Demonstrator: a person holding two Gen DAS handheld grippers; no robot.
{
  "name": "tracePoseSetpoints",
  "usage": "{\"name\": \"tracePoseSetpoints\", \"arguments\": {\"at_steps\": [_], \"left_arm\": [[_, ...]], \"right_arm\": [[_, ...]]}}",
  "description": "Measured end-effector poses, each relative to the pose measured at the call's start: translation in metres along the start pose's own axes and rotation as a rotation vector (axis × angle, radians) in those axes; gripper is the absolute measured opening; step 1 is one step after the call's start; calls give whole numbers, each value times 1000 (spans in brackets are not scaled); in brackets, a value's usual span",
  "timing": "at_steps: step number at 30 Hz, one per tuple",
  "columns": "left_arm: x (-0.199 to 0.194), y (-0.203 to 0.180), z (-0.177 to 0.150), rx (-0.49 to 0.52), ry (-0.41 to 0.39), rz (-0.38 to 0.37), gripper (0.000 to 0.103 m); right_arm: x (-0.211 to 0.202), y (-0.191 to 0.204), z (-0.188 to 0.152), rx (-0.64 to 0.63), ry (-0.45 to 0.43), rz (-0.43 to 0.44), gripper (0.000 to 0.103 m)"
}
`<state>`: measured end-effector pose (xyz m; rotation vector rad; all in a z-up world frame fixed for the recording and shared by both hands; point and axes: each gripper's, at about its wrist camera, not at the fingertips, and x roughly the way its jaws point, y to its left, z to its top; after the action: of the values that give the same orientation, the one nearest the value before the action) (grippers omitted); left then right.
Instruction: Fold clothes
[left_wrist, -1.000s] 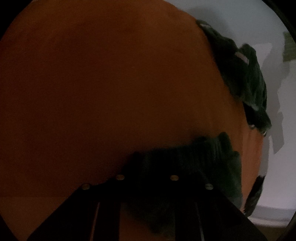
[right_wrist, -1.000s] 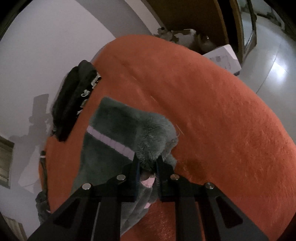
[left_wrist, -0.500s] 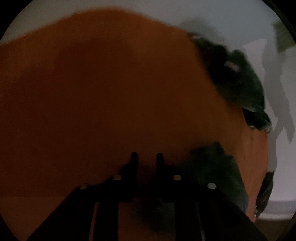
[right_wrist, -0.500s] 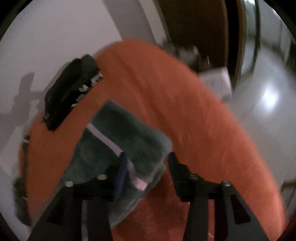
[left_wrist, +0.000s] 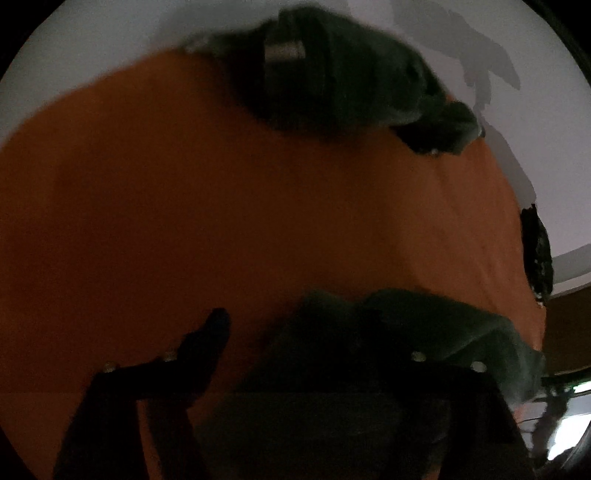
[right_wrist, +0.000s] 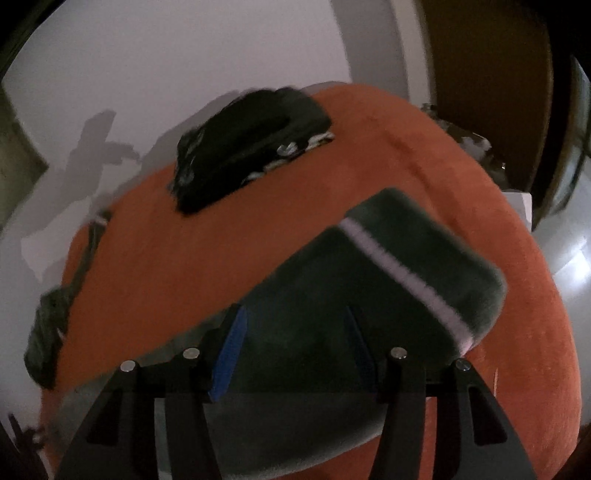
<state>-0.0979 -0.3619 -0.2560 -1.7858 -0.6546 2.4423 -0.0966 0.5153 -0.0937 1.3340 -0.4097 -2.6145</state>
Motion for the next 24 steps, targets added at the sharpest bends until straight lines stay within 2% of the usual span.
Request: {"name": "tracePoseSetpoints", "arguments": {"at_steps": [2, 3, 6, 9, 10, 11, 15, 20, 22, 24], "left_arm": [[8, 0, 1, 12, 23, -6, 37], [11, 0, 2, 17, 32, -8, 32], [19, -4, 9, 25, 33, 3, 29], [15, -11, 4, 42, 5, 40, 13], [12, -12, 1, 49, -6, 54, 4], [14, -17, 0, 69, -19, 77, 1], [21, -38, 0, 143, -72, 180, 0], [12, -25, 5, 93, -126, 280, 0], [10, -17, 7, 58, -101, 264, 0], [6, -13, 6, 31, -67, 162, 0]], "right_arm": [[2, 0, -7, -4, 14, 2, 54], [2, -2, -8, 3, 18, 1, 54], [2, -13, -10, 45, 32, -10, 54], [1, -27, -13, 115, 48, -8, 54], [0, -33, -14, 145, 55, -1, 54], [0, -36, -15, 164, 61, 2, 54], [2, -47, -20, 222, 88, -3, 54], [2, -50, -24, 254, 96, 0, 54], [2, -49, -24, 248, 98, 2, 54], [2, -49, -22, 245, 96, 5, 54]]}}
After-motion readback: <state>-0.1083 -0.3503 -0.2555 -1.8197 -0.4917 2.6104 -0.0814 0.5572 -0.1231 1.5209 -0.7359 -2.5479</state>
